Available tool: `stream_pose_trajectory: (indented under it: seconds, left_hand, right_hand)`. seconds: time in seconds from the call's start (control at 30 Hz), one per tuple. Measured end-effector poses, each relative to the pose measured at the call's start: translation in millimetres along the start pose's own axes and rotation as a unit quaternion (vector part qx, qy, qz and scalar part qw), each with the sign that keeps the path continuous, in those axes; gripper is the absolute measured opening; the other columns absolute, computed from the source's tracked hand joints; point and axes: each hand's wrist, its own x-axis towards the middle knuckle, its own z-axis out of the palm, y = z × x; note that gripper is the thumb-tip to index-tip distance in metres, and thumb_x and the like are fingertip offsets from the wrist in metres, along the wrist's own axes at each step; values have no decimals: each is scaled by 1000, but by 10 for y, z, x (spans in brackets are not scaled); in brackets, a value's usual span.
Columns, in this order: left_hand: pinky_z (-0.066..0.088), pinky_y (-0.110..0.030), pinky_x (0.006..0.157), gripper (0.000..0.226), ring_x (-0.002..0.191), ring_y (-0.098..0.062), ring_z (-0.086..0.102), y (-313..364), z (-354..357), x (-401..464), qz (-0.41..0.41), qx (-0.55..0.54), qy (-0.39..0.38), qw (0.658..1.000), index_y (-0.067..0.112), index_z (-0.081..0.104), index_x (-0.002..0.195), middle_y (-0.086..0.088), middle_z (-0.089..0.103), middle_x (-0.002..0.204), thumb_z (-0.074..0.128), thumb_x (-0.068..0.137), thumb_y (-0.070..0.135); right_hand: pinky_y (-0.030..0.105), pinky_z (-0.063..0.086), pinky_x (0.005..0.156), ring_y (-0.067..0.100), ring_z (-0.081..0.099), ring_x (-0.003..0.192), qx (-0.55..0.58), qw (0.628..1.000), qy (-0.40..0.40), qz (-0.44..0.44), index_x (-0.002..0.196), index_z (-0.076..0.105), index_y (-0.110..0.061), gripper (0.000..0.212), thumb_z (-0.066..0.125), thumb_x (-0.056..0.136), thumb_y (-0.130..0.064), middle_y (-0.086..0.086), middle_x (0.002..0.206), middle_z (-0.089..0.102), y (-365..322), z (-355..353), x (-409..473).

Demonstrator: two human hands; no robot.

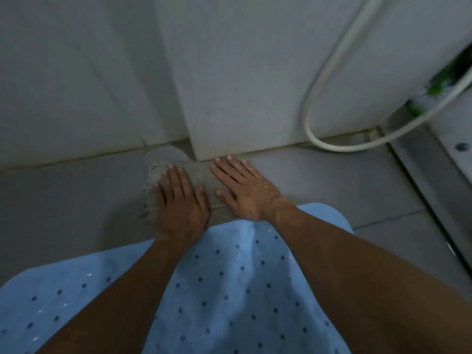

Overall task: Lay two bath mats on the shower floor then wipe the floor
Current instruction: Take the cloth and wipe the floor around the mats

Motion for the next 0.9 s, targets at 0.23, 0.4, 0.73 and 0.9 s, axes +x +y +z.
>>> stream_pose_trajectory:
  seconds: [0.23, 0.4, 0.73, 0.9]
  left_hand:
    - [19, -58, 116, 66, 141, -45, 28, 1189, 208, 20, 53, -15, 4, 998, -10, 28, 146, -30, 27, 153, 24, 99, 36]
    - [19, -55, 117, 66, 142, -42, 28, 2138, 318, 58, 117, -30, -10, 993, -7, 33, 146, -28, 29, 153, 30, 97, 37]
    - [1, -51, 121, 68, 148, -38, 9, 2973, 343, -117, 251, 3, -61, 966, -3, 12, 152, -23, 9, 160, 15, 100, 42]
    - [0, -51, 121, 77, 149, -36, 3, 3131, 373, -529, 303, -2, -78, 950, -2, 8, 153, -22, 3, 161, -2, 93, 44]
  right_hand:
    - [37, -3, 125, 14, -2, 154, -8, 998, -15, 63, 160, 9, -25, 65, 26, 103, -53, -6, 168, 3, 1063, -220, -594]
    - [37, 0, 124, 15, 10, 153, -19, 991, -6, 134, 159, 16, -25, 68, 20, 99, -56, -3, 167, 14, 1806, -352, -1187]
    - [42, -5, 124, 18, -1, 154, 7, 965, 33, 259, 160, 8, -23, 64, 19, 103, -51, -2, 168, 7, 2057, -337, -2233]
    - [42, -10, 124, 14, -11, 153, -3, 957, 16, 289, 160, 0, -24, 63, 10, 104, -53, -5, 168, -5, 1906, -294, -2802]
